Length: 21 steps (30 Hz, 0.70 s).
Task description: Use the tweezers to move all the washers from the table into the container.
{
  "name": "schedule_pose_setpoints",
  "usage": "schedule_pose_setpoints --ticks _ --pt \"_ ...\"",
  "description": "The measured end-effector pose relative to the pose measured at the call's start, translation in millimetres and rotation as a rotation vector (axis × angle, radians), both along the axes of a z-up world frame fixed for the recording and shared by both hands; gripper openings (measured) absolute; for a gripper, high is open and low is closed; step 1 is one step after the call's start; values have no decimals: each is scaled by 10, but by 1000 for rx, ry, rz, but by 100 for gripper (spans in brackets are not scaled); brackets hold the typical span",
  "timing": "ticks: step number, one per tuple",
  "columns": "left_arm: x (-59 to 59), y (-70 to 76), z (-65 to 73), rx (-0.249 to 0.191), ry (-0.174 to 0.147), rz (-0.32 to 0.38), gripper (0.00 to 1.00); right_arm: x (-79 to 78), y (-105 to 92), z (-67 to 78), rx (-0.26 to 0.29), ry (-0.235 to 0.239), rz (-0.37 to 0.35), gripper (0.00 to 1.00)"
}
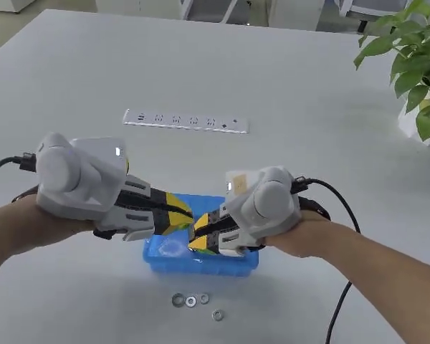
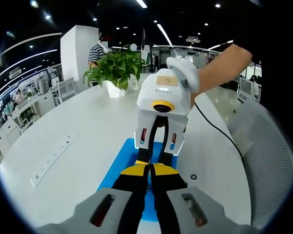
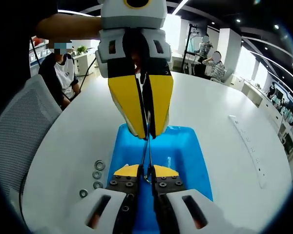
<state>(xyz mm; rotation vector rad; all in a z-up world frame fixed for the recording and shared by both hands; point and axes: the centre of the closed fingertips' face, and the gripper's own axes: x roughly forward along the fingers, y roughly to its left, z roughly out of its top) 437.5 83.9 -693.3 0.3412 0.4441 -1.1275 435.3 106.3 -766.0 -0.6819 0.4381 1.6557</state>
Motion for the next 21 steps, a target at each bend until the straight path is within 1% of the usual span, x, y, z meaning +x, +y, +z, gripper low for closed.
schedule_pose_setpoints --ticks 2,4,10,14,21 --pt "4 0 0 4 -4 -2 6 5 2 0 -6 -17 7 10" --pt "4 -3 1 5 -5 -5 6 4 2 -1 -11 -22 12 10" --pt "-15 -30 22 15 -8 -23 6 -7 9 17 -14 -20 16 11" --pt "-6 -30 54 22 -17 -27 6 -8 22 43 -9 -26 17 11" --pt "-3 -40 130 23 -28 -21 5 -8 1 129 1 -30 1 12"
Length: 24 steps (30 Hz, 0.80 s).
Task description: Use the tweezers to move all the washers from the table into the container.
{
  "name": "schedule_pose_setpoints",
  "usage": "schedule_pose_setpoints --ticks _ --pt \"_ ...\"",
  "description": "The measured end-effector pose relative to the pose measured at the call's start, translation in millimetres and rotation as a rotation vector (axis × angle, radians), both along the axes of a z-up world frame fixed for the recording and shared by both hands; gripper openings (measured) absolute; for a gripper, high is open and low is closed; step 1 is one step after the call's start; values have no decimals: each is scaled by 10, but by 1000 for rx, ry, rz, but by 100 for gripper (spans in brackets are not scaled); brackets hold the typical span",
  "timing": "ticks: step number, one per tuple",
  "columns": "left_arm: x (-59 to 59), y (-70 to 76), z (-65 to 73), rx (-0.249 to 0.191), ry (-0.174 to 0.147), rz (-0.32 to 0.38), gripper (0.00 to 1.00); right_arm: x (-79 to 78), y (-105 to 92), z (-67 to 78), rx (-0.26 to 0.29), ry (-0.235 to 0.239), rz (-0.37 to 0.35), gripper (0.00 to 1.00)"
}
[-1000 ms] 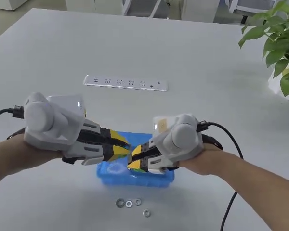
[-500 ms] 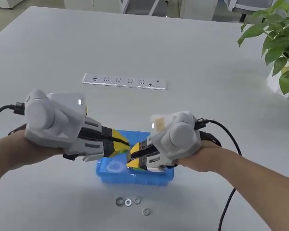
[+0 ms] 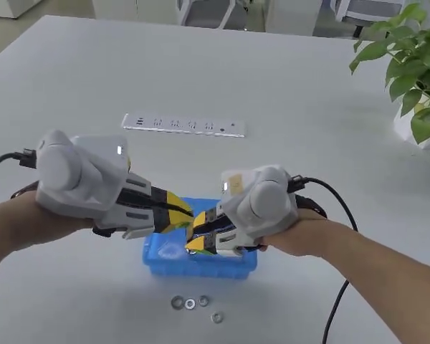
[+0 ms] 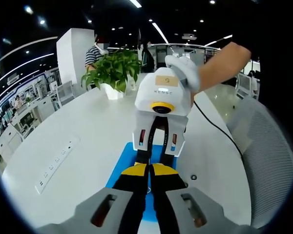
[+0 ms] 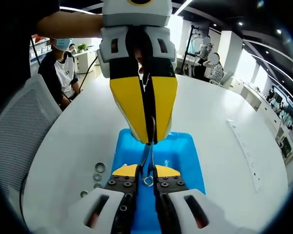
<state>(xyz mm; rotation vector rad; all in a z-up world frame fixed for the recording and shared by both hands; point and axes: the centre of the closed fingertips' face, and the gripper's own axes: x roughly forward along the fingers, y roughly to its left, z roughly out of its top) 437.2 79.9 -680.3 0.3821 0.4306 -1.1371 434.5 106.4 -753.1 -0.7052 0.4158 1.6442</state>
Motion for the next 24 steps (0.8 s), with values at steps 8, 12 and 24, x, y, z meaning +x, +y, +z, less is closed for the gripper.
schedule_pose_setpoints --ticks 8,12,24 --pt "-50 -37 104 -2 -13 -6 5 -44 -35 104 12 4 -15 16" --pt "-75 -54 159 -5 -20 -12 5 -64 -69 157 18 1 -27 17" --pt "-174 -128 305 -5 -31 -44 5 -102 -283 308 23 8 -104 27"
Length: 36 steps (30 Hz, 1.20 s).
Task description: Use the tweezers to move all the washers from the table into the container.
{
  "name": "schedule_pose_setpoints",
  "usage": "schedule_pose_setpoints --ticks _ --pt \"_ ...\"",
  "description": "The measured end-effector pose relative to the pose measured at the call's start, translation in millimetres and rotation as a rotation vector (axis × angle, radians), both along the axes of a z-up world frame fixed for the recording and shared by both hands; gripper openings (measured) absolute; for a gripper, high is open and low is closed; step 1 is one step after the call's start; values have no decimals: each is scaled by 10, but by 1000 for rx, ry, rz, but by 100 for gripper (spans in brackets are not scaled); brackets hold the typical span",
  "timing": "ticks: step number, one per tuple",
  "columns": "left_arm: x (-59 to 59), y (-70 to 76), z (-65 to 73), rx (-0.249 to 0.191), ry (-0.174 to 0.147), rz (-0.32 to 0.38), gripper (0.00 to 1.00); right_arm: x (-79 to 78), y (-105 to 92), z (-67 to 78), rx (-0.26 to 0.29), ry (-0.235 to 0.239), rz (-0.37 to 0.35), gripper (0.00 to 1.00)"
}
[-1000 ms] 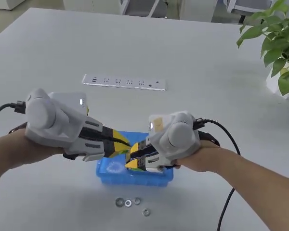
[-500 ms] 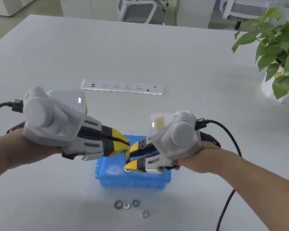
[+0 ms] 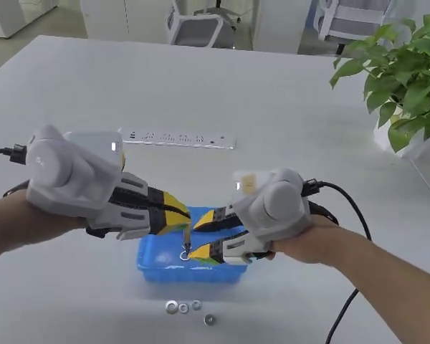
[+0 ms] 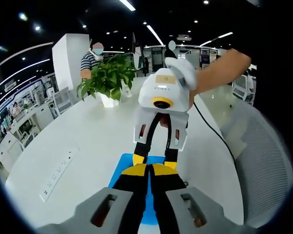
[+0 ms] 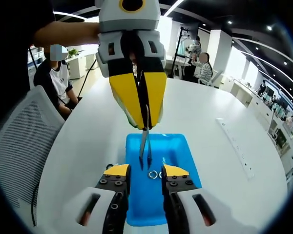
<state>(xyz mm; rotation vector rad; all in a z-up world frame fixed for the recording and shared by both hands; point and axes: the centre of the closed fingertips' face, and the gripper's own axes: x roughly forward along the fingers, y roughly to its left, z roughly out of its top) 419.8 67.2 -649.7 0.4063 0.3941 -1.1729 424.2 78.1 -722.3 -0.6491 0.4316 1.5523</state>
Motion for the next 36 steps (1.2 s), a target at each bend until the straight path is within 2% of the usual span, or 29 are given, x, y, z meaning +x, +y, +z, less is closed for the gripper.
schedule_pose_setpoints --ticks 4,10,15,20,36 --pt "-41 -33 45 -9 -4 -10 5 -47 -111 12 -8 5 -29 31" --pt "-134 -77 89 -13 -6 -31 5 -85 -309 55 3 11 -113 39" --pt "-187 -97 91 -13 -3 -43 5 -125 -432 71 14 28 -178 49" --pt "-262 -136 95 -13 2 -63 5 -168 -543 75 15 39 -238 55" --pt "-501 -307 -25 -8 32 -137 5 -345 -734 58 19 40 -315 77"
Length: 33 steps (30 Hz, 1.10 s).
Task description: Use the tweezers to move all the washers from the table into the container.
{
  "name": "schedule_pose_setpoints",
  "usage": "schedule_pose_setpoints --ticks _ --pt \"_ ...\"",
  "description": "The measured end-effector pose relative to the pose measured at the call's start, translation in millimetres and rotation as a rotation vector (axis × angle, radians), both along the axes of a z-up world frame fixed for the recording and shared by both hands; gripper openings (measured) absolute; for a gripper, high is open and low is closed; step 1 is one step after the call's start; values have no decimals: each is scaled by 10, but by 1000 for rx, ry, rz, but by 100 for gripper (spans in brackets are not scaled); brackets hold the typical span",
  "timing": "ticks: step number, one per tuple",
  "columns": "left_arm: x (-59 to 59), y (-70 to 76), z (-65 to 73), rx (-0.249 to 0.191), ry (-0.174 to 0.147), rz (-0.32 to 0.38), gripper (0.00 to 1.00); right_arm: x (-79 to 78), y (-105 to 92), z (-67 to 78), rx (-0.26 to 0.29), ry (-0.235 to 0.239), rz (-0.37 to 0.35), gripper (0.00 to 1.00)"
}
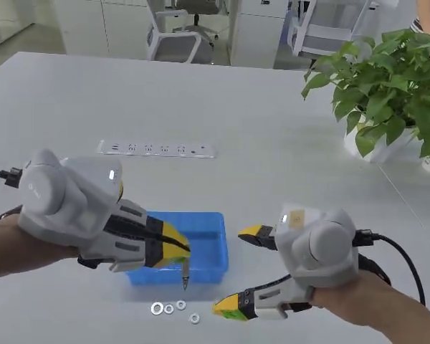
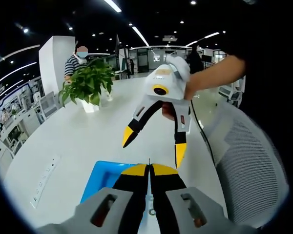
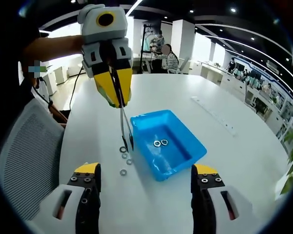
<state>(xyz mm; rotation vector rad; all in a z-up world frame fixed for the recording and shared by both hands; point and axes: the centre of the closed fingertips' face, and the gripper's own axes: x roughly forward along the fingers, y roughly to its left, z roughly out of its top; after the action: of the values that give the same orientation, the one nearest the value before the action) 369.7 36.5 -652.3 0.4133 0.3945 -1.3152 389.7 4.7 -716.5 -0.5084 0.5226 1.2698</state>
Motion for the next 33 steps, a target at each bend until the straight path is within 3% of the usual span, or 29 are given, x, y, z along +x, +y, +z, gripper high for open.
schedule_pose_setpoints --ticks 20,33 --pt "-139 -150 -226 -3 36 -62 5 -115 -130 -95 9 30 -63 97" --pt "-164 -155 -347 -6 49 -65 5 -214 -162 -203 -12 51 -60 96"
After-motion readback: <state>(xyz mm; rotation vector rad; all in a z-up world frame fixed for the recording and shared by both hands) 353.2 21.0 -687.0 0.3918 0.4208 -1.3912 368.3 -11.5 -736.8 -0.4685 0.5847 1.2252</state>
